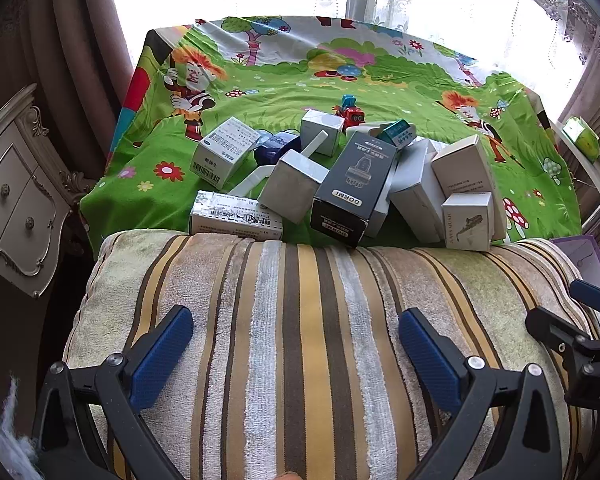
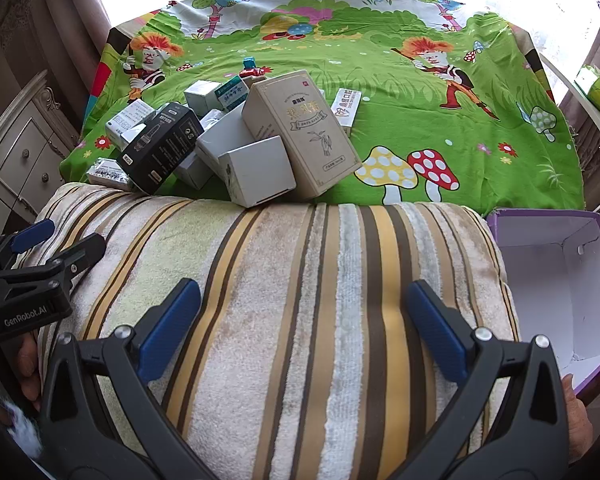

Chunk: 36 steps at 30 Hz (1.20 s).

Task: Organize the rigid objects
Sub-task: 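Move both tools toward the pile of boxes on the bed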

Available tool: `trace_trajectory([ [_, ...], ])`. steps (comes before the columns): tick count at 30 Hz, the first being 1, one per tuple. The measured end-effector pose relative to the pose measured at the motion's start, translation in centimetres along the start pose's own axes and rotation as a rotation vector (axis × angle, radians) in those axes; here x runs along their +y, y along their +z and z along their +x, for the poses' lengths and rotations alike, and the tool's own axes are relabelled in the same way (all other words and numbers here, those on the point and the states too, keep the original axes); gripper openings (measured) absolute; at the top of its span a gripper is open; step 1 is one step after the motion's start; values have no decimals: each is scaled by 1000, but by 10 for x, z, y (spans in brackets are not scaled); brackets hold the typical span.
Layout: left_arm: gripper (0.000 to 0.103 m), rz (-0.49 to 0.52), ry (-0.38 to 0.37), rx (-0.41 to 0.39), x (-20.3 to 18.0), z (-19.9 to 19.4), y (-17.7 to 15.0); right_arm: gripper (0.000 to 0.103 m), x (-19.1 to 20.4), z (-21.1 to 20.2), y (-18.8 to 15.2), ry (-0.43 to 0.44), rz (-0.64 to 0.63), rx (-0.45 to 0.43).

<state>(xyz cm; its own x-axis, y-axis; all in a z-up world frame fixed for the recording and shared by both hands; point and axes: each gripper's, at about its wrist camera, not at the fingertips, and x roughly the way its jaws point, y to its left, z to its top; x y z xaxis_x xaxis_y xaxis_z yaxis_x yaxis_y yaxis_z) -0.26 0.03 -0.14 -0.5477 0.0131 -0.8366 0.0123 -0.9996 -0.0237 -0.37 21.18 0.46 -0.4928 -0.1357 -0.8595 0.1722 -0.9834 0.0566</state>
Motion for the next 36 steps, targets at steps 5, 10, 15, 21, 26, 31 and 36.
trace_trajectory([
  [5,103,-5,3,6,-1,0,1,103,0,0,0,0,0,0],
  [10,103,-9,2,7,-1,1,1,103,0,0,0,0,0,0],
  [15,103,-10,2,2,-1,1,1,103,-1,2,1,0,2,-2],
  [21,103,-10,8,-14,-2,-1,-1,103,1,1,-1,2,3,-12],
  [26,103,-11,4,-24,0,-2,-2,103,2,-1,-2,1,4,-16],
  [31,103,-29,-16,-35,3,-3,-2,103,1,0,-2,1,5,-22],
  [36,99,-83,-84,-64,14,-10,0,103,-2,1,-2,8,4,-14],
])
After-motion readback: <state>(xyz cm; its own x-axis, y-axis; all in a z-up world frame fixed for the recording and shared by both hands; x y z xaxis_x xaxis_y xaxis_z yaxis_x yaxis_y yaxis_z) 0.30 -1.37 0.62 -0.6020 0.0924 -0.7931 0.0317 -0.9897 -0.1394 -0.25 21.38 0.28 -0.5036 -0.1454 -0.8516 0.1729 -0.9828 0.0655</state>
